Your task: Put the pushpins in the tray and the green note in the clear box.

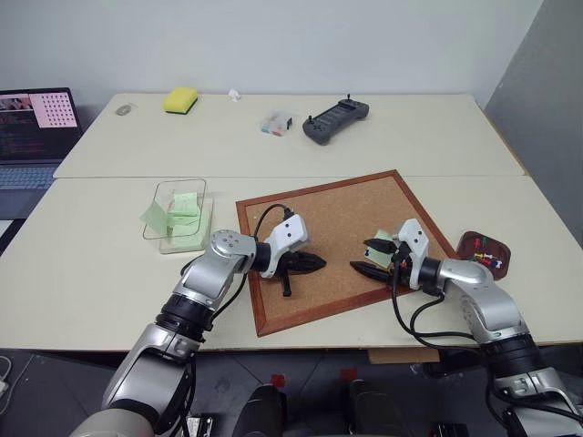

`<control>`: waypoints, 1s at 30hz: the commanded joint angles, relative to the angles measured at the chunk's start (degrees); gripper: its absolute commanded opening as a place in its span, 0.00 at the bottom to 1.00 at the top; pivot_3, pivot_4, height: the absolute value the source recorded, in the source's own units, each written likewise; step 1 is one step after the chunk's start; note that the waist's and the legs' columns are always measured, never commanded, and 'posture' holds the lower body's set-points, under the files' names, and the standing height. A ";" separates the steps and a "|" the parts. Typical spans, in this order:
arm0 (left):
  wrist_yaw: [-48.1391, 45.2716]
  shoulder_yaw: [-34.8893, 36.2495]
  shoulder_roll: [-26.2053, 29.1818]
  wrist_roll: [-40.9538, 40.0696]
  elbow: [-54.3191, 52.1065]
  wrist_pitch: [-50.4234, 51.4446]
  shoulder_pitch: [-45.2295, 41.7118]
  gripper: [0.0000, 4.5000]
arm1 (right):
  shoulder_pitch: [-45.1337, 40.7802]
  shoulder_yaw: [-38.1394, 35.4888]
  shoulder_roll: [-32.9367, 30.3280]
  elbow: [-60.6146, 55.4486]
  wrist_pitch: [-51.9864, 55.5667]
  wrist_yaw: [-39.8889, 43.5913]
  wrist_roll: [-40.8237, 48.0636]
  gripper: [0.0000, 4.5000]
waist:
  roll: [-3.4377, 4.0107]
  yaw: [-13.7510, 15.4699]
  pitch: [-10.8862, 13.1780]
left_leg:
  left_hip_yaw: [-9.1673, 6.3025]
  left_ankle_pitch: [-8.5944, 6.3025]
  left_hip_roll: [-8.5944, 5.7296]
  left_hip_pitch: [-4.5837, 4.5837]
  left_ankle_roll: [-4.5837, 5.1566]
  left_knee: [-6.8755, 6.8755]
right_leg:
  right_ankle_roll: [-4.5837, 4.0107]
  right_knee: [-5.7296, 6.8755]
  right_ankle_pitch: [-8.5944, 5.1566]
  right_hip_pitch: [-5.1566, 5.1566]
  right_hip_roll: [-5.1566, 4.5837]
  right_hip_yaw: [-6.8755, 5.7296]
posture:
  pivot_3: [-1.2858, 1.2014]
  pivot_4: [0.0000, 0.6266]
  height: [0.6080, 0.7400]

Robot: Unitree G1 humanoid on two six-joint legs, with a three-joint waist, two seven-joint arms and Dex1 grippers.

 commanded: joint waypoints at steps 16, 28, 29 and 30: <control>-0.45 -1.44 0.11 0.76 -0.14 0.33 0.55 0.00 | -1.32 -1.80 0.21 1.79 -1.53 -1.07 -2.00 0.01 | 0.00 -0.02 0.00 | 0.03 0.00 -0.01 0.00 0.00 0.02 | 0.00 0.00 0.00 0.00 0.00 0.03 | 0.52 0.24 1.00; 0.23 -1.38 -0.19 0.80 -0.15 0.21 1.31 0.00 | -3.45 -3.23 -3.87 -10.66 3.83 1.28 1.32 0.01 | 0.01 0.05 0.00 | -0.06 0.00 -0.02 -0.08 0.00 0.00 | 0.00 0.00 0.00 -0.07 -0.02 0.01 | 0.52 0.24 1.00; 0.28 -1.38 -0.25 0.77 -0.16 0.24 1.37 0.00 | -3.37 -2.96 -4.37 -11.24 3.71 1.60 1.03 0.01 | 0.00 0.05 0.00 | -0.08 0.00 -0.02 -0.07 0.00 0.00 | 0.00 -0.01 0.00 -0.06 -0.02 0.01 | 0.52 0.24 1.00; 0.38 -1.42 -0.36 0.77 -0.14 0.29 1.39 0.00 | -3.26 -2.69 -4.85 -11.71 3.64 2.05 0.76 0.01 | 0.00 0.06 0.00 | -0.10 0.00 -0.02 -0.06 0.00 0.00 | 0.00 -0.01 0.00 -0.05 -0.02 0.00 | 0.52 0.24 1.00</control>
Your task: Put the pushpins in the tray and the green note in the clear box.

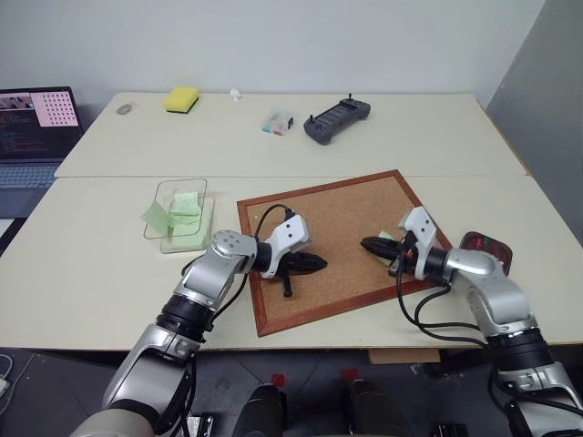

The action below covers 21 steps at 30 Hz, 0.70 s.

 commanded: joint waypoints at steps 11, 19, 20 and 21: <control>1.62 3.89 -3.10 -4.93 -1.73 5.60 -0.60 0.10 | -3.17 -5.18 -1.84 -2.63 4.05 -1.86 2.67 0.00 | -0.01 0.15 0.01 | -0.02 0.00 -0.05 -0.04 0.00 0.04 | 0.00 0.00 0.00 0.02 -0.05 -0.01 | 0.52 0.24 1.00; 2.03 2.70 -1.92 -3.33 -1.40 4.16 -0.40 0.41 | 0.13 -11.97 -4.36 -5.44 7.49 -5.50 4.67 0.00 | -0.02 0.06 0.01 | -0.02 0.00 0.02 -0.20 0.00 -0.04 | -0.02 0.03 0.00 -0.22 0.01 -0.03 | 0.52 0.24 1.00; 2.39 2.12 -1.68 -2.34 -1.18 2.98 -0.27 0.44 | 0.96 -13.25 -4.81 -6.05 8.05 -6.48 4.70 0.00 | -0.02 0.07 0.01 | -0.01 0.00 0.02 -0.21 0.00 -0.04 | -0.02 0.03 0.00 -0.24 0.01 0.00 | 0.52 0.24 1.00; 2.48 1.48 -1.37 -1.37 -1.00 1.53 -0.06 0.49 | 1.95 -14.79 -5.33 -6.58 8.74 -7.96 4.41 0.00 | -0.02 0.07 0.01 | -0.02 0.00 0.01 -0.23 0.00 -0.03 | -0.02 0.03 0.00 -0.24 -0.01 0.00 | 0.52 0.24 1.00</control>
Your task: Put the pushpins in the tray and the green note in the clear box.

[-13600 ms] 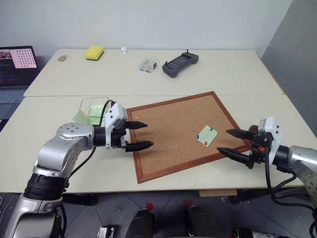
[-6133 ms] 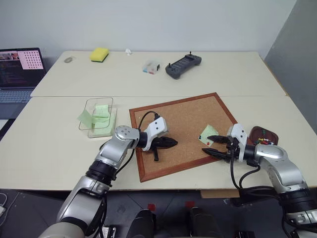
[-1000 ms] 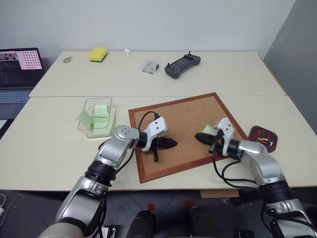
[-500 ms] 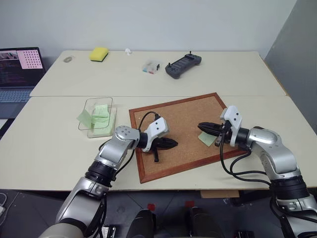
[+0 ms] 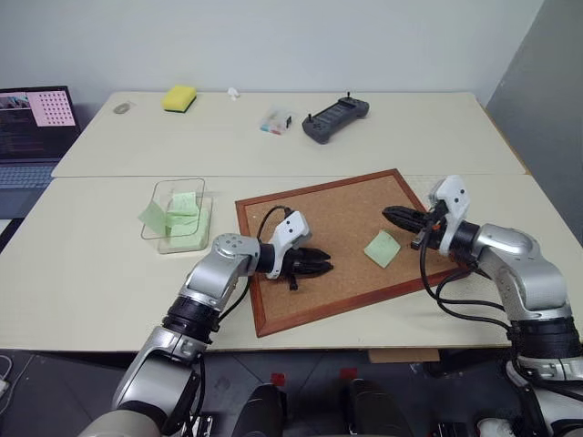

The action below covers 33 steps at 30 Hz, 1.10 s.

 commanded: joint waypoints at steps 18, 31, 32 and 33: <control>-0.17 -3.40 1.26 5.28 1.86 -9.65 0.40 0.53 | 12.22 -18.45 -3.47 4.02 2.12 -16.63 -1.42 0.00 | 0.05 -0.11 -0.03 | 0.44 0.00 -0.01 0.16 0.01 0.02 | 0.01 0.02 0.00 0.08 0.01 0.24 | 0.52 0.24 1.00; -0.36 -2.98 2.17 5.26 0.63 -9.30 1.49 0.53 | 10.96 -17.26 -2.43 10.73 0.01 -18.03 -1.63 0.13 | 0.07 -0.13 -0.04 | 0.43 0.00 0.00 0.21 0.01 0.01 | 0.01 0.02 0.00 0.13 0.01 0.23 | 0.52 0.24 1.00; -0.30 -2.98 2.14 5.28 0.65 -9.31 1.46 0.53 | 10.90 -17.22 -2.46 10.83 -0.09 -18.05 -1.65 0.15 | 0.07 -0.13 -0.04 | 0.43 0.00 0.00 0.21 0.01 0.01 | 0.01 0.02 0.00 0.13 0.01 0.23 | 0.52 0.24 1.00; -0.26 -2.99 2.12 5.30 0.67 -9.30 1.43 0.53 | 10.85 -17.21 -2.48 10.89 -0.15 -18.06 -1.65 0.22 | 0.07 -0.13 -0.04 | 0.43 0.00 0.00 0.21 0.01 0.01 | 0.01 0.02 0.00 0.13 0.02 0.22 | 0.52 0.24 1.00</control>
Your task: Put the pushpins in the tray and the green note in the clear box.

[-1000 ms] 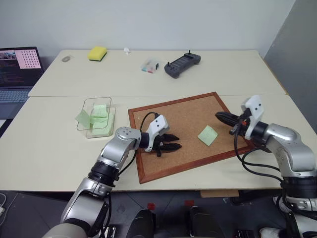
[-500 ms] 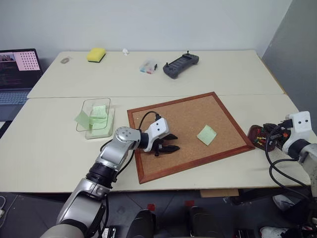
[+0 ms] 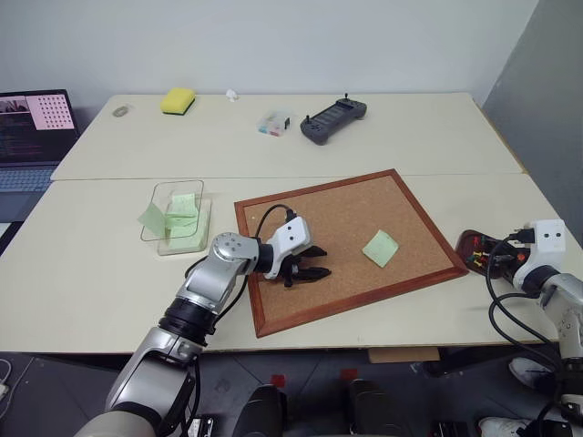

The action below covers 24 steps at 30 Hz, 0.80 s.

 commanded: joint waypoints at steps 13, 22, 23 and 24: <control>0.52 -1.03 -0.66 1.07 0.59 -0.40 0.16 0.53 | 1.26 -2.21 -2.61 -6.26 0.86 1.22 1.96 0.81 | 0.01 0.03 0.00 | -0.01 0.00 0.00 -0.01 0.00 0.01 | 0.00 0.00 0.00 0.00 -0.01 0.01 | 0.52 0.24 1.00; 0.74 -1.09 -1.33 1.27 1.93 -1.65 -0.34 0.53 | 0.48 -5.63 -7.87 -10.13 5.33 6.27 7.22 0.99 | 0.00 0.08 0.00 | -0.01 0.00 -0.02 0.00 0.00 0.03 | 0.01 -0.01 0.00 0.04 -0.02 0.01 | 0.52 0.24 1.00; 0.66 -1.10 -1.34 1.30 2.18 -1.86 -0.41 0.53 | 0.44 -5.86 -8.52 -10.32 5.70 7.64 8.25 0.99 | 0.00 0.09 0.00 | -0.01 0.00 -0.02 -0.01 0.00 0.03 | 0.01 -0.01 0.00 0.04 -0.02 0.00 | 0.52 0.24 1.00; 0.57 -1.08 -1.32 1.31 2.42 -2.05 -0.48 0.53 | 0.51 -5.95 -9.12 -10.59 5.96 8.97 9.17 0.99 | 0.00 0.09 0.00 | -0.01 0.00 -0.02 0.00 0.00 0.03 | 0.01 -0.01 0.00 0.04 -0.02 0.01 | 0.52 0.24 1.00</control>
